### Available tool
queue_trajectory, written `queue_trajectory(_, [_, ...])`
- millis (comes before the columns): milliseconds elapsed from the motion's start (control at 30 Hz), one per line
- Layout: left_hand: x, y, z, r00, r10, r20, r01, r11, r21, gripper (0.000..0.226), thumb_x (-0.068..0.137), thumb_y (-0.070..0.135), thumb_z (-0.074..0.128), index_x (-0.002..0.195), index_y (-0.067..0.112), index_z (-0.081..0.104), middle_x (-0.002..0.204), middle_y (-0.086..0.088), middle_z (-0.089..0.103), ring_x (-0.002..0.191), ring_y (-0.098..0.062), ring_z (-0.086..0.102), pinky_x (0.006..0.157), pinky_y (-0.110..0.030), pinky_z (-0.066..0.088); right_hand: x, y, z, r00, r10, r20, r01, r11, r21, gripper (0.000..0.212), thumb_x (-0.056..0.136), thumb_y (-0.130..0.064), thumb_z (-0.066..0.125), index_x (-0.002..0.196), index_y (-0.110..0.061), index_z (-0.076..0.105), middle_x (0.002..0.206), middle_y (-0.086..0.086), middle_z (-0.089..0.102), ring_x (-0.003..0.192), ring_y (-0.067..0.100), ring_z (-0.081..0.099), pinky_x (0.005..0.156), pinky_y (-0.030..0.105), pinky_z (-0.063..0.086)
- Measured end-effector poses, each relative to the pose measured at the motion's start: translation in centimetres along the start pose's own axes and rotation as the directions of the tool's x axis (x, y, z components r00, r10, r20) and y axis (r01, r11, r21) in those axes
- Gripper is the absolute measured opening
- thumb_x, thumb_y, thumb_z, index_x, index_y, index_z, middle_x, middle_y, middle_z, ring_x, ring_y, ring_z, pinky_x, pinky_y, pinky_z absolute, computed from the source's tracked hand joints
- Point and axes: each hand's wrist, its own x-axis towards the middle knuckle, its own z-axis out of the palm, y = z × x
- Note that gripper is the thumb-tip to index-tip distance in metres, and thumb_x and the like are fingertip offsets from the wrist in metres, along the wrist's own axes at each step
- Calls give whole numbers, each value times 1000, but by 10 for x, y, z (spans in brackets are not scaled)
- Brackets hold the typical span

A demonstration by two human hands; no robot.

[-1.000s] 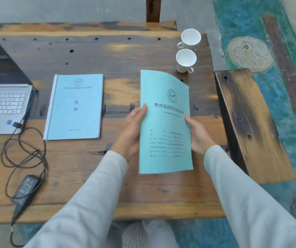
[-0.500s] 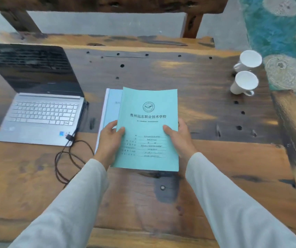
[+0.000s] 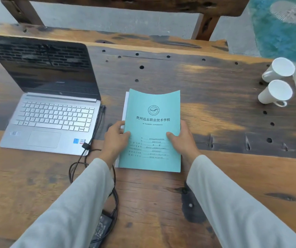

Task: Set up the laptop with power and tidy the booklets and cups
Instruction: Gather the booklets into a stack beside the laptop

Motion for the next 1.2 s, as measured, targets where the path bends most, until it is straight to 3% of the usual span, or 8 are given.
queue_trajectory(133, [1,-9,-4,998,64,-27,-59,985,164,38,93,18,59,130,26,63,85,20,60,77,5,56,61,-18,39,7,-1,-3,999,-40,32,45,988,-151,54,90,-16,64,141,-26,49,136,-6,59,121,21,57,100,37,46])
queue_trajectory(267, [4,-13,-1,987,138,-82,-114,963,243,31,93,21,60,122,22,69,97,-6,66,88,-22,62,74,-28,39,14,-1,-4,998,-29,60,46,951,-305,49,94,-23,57,142,-26,49,137,0,60,128,28,50,104,39,40])
queue_trajectory(400, [9,-16,0,978,165,-130,-123,950,286,23,91,16,60,106,23,76,88,-11,67,90,-25,61,69,-29,36,18,0,-3,996,54,77,-16,903,-430,43,95,-29,52,139,-24,52,131,11,59,131,31,35,102,39,34])
queue_trajectory(567, [14,-18,0,982,132,-133,-99,968,231,27,92,19,60,109,32,76,84,10,69,75,-7,63,72,-24,40,15,-2,5,992,116,48,-81,886,-457,47,100,-35,48,142,-14,44,140,16,45,137,34,33,110,42,32])
queue_trajectory(700, [12,-21,3,983,89,-161,-69,990,126,28,95,22,60,119,28,74,86,18,67,82,-9,67,83,-29,50,11,-2,10,990,136,32,-106,881,-461,50,103,-40,45,142,-9,38,144,19,33,139,39,32,111,45,30])
queue_trajectory(867, [11,-23,2,970,114,-213,-79,983,166,24,95,30,61,114,31,76,95,9,77,86,-15,69,80,-28,44,12,3,11,991,130,-23,-130,938,-321,64,99,-38,56,153,-16,29,145,16,39,140,33,34,111,43,32])
queue_trajectory(1000, [8,-23,7,962,97,-256,-57,986,159,23,96,29,60,113,28,77,95,5,78,86,-18,68,78,-23,36,10,9,13,991,94,-93,-115,961,-250,49,95,-37,62,138,-18,49,131,10,50,127,26,45,98,34,35])
queue_trajectory(1200, [7,-23,8,966,81,-245,-44,988,150,24,97,27,59,115,27,76,93,6,76,91,-17,68,82,-23,39,8,13,15,992,70,-101,-92,967,-236,48,96,-38,61,140,-23,49,131,7,50,126,22,45,99,33,35])
